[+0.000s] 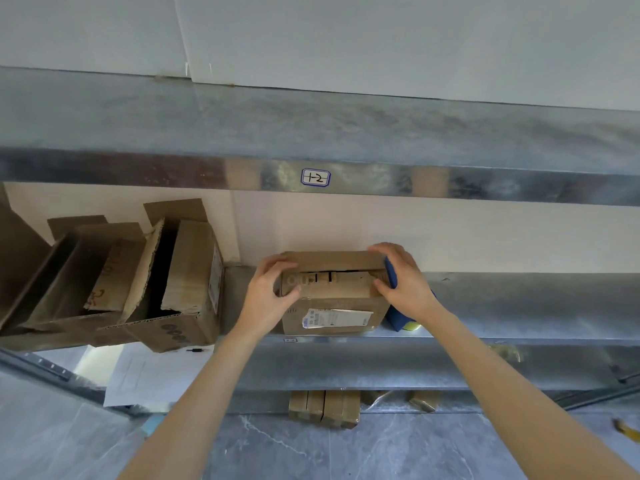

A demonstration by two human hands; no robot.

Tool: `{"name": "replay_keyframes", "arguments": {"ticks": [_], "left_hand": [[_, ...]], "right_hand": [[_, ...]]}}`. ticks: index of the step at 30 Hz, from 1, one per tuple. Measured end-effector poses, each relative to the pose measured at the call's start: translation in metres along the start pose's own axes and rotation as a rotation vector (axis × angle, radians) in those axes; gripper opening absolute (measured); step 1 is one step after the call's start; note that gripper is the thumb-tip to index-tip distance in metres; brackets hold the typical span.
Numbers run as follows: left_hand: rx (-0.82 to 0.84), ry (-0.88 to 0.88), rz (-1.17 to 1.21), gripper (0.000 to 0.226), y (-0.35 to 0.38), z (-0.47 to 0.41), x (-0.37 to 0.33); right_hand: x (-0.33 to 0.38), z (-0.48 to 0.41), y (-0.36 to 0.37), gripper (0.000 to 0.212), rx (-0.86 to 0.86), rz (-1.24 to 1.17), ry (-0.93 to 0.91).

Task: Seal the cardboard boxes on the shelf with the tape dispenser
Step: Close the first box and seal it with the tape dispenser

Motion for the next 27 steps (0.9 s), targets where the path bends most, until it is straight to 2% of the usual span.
{"name": "replay_keyframes", "arguments": {"ticks": [4, 9, 13, 16, 21, 27], "left_hand": [[-0.010, 0.007, -0.006, 0.031, 0.010, -0.001, 0.001], [0.008, 0.032, -0.021, 0.028, 0.016, -0.006, 0.004], [-0.008, 0.061, -0.051, 0.033, 0.026, -0.010, -0.004], [-0.019, 0.125, -0.119, 0.036, 0.029, -0.010, -0.001], [0.034, 0.163, -0.135, 0.048, 0.034, -0.009, 0.001], [0.024, 0.138, -0.090, 0.038, 0.037, -0.009, 0.006]], "right_hand": [[-0.006, 0.002, 0.005, 0.028, 0.026, -0.029, 0.026], [0.000, 0.003, 0.014, 0.041, -0.035, -0.039, 0.035], [0.003, -0.001, 0.020, 0.040, -0.059, -0.010, 0.021], [0.006, -0.007, 0.025, 0.038, 0.003, 0.041, -0.025], [0.001, -0.006, 0.033, 0.053, 0.084, 0.194, -0.067], [-0.007, -0.006, 0.034, 0.057, 0.158, 0.219, -0.054]]}}
Point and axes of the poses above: each hand's wrist, its own z-axis away from the middle knuckle, its own y-axis out of the palm, x = y × z, the point moved 2 cm from there along -z, towards the middle knuckle, and after that the axes turned 10 degrees about -z, right-handed, at the moved point
